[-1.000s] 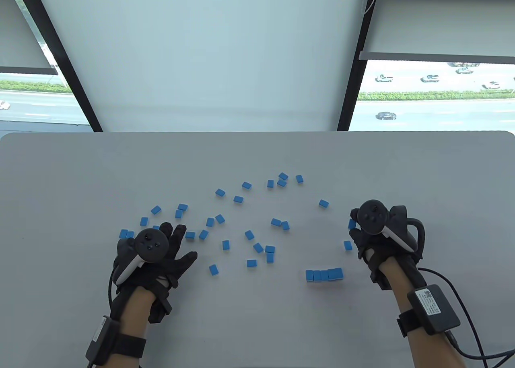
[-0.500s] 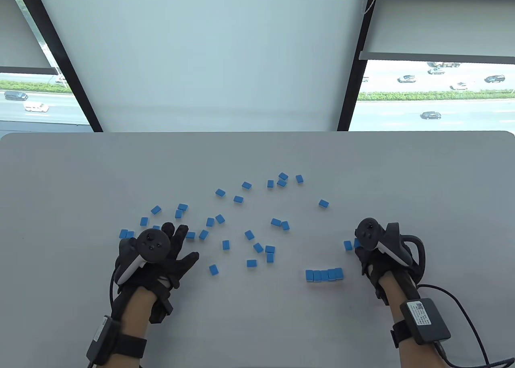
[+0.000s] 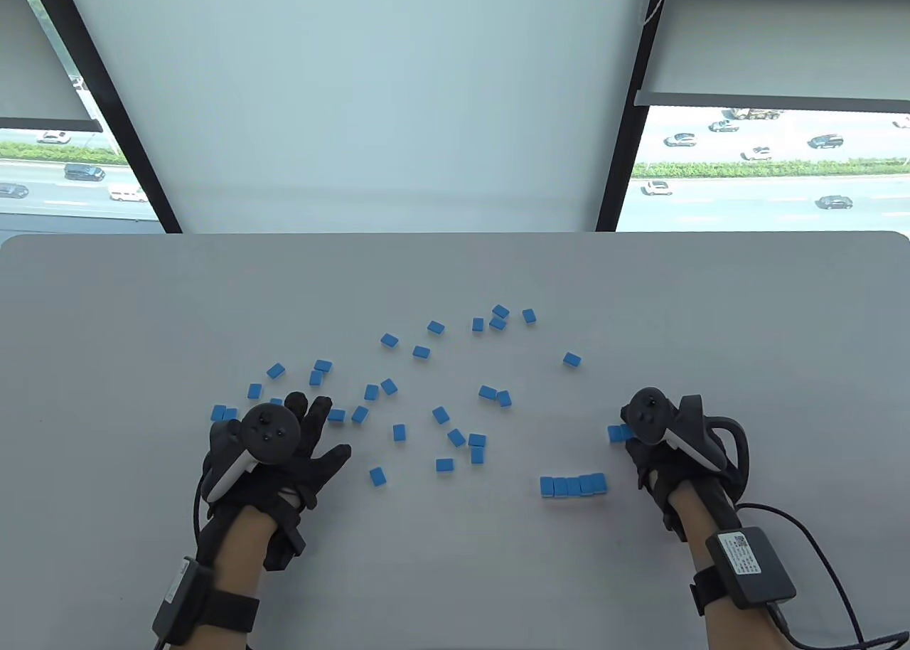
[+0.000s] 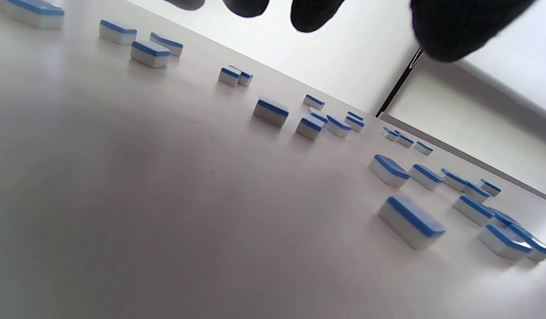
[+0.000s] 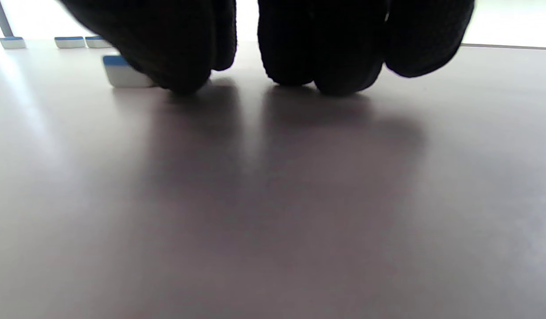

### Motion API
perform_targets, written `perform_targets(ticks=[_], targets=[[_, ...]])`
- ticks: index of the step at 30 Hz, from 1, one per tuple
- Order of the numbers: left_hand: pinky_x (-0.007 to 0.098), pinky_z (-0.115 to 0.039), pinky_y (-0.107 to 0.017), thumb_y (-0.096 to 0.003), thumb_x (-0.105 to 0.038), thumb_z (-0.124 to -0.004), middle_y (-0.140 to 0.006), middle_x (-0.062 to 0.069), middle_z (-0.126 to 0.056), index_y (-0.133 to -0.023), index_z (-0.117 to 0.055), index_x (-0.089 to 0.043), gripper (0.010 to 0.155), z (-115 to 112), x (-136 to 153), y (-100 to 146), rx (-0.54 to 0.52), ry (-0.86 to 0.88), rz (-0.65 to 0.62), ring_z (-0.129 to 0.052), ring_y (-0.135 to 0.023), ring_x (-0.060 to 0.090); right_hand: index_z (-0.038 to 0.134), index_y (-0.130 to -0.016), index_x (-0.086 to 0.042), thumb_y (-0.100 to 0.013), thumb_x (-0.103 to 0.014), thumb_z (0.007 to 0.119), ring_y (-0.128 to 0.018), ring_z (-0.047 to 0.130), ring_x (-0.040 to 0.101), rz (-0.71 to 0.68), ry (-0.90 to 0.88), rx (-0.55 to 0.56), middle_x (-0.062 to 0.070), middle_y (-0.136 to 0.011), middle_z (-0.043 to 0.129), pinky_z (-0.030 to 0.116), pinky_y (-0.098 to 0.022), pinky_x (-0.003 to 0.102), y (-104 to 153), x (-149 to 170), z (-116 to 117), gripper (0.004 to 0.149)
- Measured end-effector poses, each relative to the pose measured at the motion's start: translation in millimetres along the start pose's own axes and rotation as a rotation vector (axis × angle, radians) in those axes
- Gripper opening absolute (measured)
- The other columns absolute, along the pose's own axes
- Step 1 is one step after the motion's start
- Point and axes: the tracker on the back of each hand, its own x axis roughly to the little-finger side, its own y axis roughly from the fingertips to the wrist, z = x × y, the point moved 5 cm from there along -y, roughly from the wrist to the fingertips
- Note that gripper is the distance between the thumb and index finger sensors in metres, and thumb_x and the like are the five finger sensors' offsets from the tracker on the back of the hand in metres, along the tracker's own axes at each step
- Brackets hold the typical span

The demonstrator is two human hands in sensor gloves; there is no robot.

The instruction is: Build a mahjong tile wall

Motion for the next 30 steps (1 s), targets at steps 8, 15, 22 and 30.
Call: perform_targets(ticks=[8, 15, 22, 30], targets=[[0.074, -0.023, -0.067, -0.0417, -0.069, -0.066, -0.121, 0.005, -0.031, -0.113, -0.041, -0.034, 0.083, 1, 2, 0, -0.006, 0.003, 0.007, -0.032, -0.107, 0.048, 0.058, -0.100, -0.034, -0.044, -0.043, 0.082, -0.075, 0.085, 0.037, -0.001, -0.028, 0.014, 0.006, -0.097, 0.071, 0.073, -0.057, 0.055, 7, -4, -15, 0.062], [0.074, -0.023, -0.067, -0.0417, -0.069, -0.067, -0.121, 0.005, -0.031, -0.113, -0.041, -0.034, 0.083, 2, 4, -1, -0.004, -0.004, 0.018, -0.032, -0.107, 0.048, 0.056, -0.102, -0.032, -0.044, -0.044, 0.083, -0.083, 0.082, 0.036, 0.000, -0.061, 0.092, 0.004, -0.100, 0.068, 0.071, -0.060, 0.055, 4, -19, -57, 0.064], [0.074, -0.023, -0.067, -0.0418, -0.069, -0.067, -0.121, 0.005, -0.031, -0.113, -0.041, -0.034, 0.083, 1, 8, -1, 0.000, -0.007, 0.034, -0.032, -0.107, 0.048, 0.057, -0.101, -0.030, -0.044, -0.043, 0.084, -0.087, 0.079, 0.036, -0.040, -0.032, 0.071, 0.003, -0.102, 0.066, 0.070, -0.062, 0.056, -40, -55, -81, 0.065], [0.074, -0.023, -0.067, -0.0418, -0.069, -0.067, -0.121, 0.005, -0.031, -0.113, -0.041, -0.034, 0.083, 3, 9, -1, 0.002, -0.005, 0.037, -0.032, -0.107, 0.048, 0.054, -0.102, -0.035, -0.044, -0.040, 0.085, -0.090, 0.075, 0.035, 0.007, 0.044, -0.113, 0.001, -0.105, 0.061, 0.067, -0.065, 0.056, -101, -85, -43, 0.066]])
